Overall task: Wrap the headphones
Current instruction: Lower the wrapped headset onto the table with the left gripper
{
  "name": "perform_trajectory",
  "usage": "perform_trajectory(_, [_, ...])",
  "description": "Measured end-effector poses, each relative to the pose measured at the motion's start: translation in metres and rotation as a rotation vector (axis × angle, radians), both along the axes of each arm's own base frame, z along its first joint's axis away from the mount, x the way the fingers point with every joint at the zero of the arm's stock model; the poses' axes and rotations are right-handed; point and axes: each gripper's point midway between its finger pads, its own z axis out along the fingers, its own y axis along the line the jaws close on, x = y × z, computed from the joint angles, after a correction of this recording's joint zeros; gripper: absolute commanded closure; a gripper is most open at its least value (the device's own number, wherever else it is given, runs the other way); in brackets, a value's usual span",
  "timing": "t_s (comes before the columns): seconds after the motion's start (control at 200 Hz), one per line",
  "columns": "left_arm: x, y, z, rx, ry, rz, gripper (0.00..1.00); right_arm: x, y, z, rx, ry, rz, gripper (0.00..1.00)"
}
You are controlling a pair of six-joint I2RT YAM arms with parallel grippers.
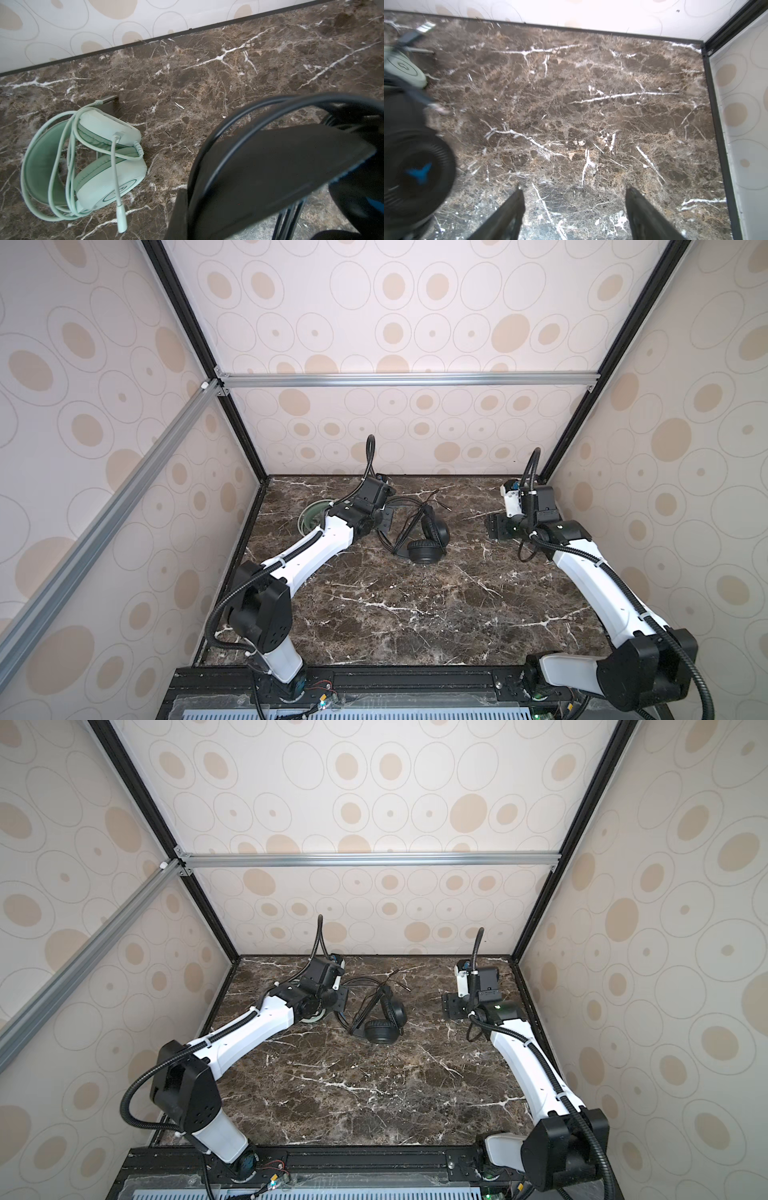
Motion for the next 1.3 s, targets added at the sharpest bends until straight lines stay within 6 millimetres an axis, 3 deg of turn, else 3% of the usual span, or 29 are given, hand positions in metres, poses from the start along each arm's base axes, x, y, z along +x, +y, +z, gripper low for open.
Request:
perform_trajectory(0.4, [0.039,-0.029,-0.058,-0.085,0.117,0.124,1.0,-0.002,0.003,0.004,0.014,-0.004,0.011,0.15])
perform_trajectory(0.625, [0.05,-0.036,-0.089,-0.121,0.181,0.15,1.0,-0.017,0.001,0.008,0.04,-0.022,-0.002,0.15])
perform_trajectory(0.875, [0.062,-0.032,-0.119,-0.162,0.247,0.197,1.0,-0.021,0.001,0.005,0.05,-0.016,-0.007,0.15])
perform_trajectory(1.12, [0.074,-0.028,-0.135,-0.152,0.269,0.232,1.0,-0.021,0.004,0.004,0.062,-0.016,0.0,0.15])
perform_trajectory(1.3, [0.074,-0.024,-0.141,-0.147,0.283,0.253,0.85,-0.021,0.005,0.001,0.07,-0.011,0.005,0.16])
